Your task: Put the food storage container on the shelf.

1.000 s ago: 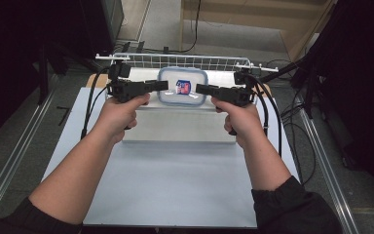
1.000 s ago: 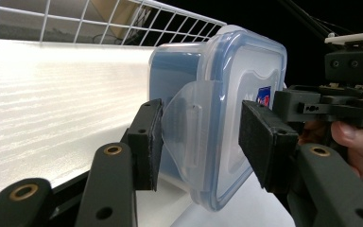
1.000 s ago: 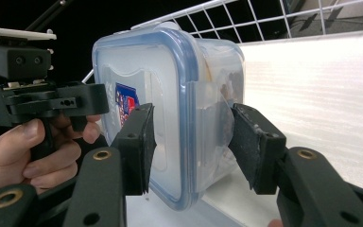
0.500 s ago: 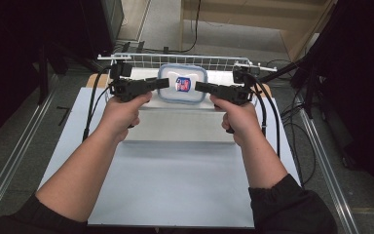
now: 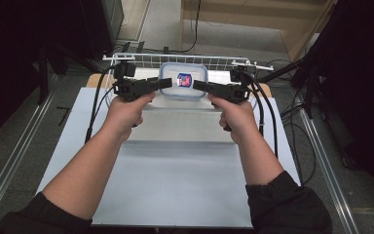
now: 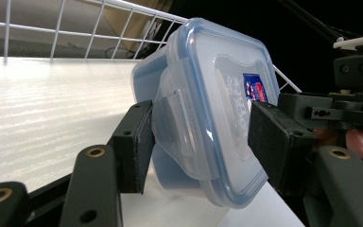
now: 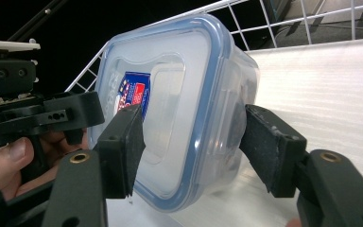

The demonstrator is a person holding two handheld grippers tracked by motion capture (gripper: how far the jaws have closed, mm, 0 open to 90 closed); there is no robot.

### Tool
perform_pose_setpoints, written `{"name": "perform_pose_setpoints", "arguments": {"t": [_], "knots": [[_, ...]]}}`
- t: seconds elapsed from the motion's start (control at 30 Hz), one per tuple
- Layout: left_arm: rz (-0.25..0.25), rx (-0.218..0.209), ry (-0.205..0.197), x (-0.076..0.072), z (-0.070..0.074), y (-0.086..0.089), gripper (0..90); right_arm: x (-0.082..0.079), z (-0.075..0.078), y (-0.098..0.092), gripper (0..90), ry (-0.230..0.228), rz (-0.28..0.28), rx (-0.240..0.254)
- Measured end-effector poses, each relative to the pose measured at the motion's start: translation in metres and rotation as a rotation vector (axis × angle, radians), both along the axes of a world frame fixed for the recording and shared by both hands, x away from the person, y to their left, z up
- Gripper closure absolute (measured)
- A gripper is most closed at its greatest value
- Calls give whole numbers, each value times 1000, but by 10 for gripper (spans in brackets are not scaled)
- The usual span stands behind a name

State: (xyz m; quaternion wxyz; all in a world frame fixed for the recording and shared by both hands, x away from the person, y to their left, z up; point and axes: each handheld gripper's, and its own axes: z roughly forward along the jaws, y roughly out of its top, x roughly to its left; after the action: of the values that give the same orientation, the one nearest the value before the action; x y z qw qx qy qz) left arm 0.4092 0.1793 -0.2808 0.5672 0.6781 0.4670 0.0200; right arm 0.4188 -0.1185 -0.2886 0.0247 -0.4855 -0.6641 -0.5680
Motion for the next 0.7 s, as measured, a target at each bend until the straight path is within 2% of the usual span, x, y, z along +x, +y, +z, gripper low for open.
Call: {"name": "perform_pose_setpoints", "arguments": {"t": [0.2,0.5,0.67,0.7], "knots": [[9,14,-9,-1,0,-2,401,1,-1,3,346,0,-1,-6],[17,11,-10,1,0,-5,373,4,-2,4,321,-1,-14,7],[45,26,-19,0,1,-3,361,5,-1,1,297,-3,-25,12],[42,15,-25,0,1,-2,363,5,-1,0,291,-2,-28,11]]}}
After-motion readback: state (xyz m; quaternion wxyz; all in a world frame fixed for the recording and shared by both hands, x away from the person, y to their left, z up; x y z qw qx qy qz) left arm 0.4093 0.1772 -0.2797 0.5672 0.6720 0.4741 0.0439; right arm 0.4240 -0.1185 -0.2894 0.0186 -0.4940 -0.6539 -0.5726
